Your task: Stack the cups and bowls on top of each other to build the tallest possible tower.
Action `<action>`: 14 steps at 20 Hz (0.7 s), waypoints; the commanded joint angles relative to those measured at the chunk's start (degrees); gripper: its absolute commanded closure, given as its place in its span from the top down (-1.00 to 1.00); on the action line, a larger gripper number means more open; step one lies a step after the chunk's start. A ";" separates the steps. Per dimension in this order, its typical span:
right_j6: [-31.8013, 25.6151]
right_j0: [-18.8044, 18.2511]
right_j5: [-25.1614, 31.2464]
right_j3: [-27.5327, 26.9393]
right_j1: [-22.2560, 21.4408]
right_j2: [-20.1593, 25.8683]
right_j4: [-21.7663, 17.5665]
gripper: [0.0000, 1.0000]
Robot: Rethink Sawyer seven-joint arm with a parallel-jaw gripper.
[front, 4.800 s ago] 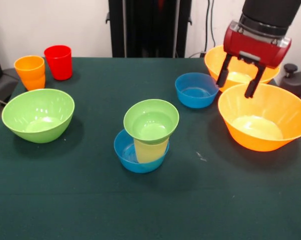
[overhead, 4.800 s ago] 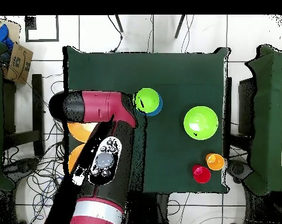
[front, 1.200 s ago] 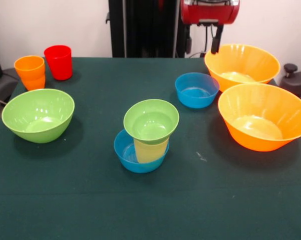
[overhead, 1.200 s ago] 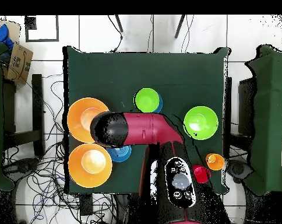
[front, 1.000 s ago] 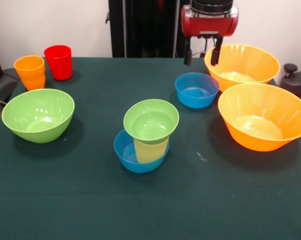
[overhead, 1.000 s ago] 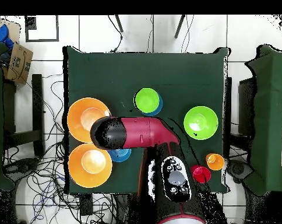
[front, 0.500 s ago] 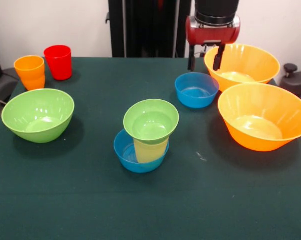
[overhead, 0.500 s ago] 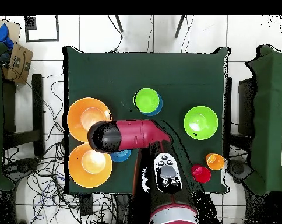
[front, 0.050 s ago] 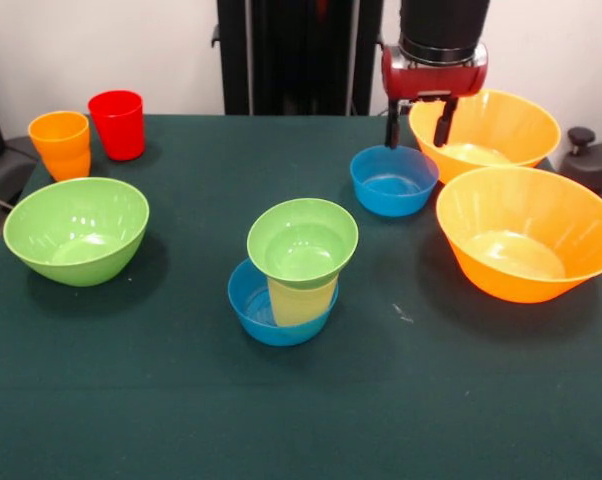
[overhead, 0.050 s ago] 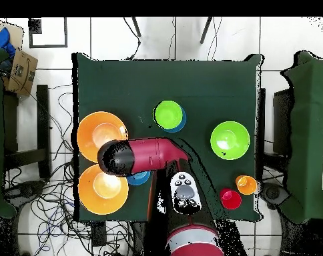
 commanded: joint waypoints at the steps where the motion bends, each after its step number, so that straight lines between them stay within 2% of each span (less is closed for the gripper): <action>1: 7.59 3.34 -2.69 -2.89 4.91 1.18 -0.32 1.00; 5: 10.79 4.75 -4.31 -4.67 5.21 -0.23 1.52 1.00; 9: 11.15 5.02 -3.93 -6.27 5.59 -0.11 3.00 1.00; 14: 12.90 6.97 -3.55 -8.77 6.97 -2.53 3.09 1.00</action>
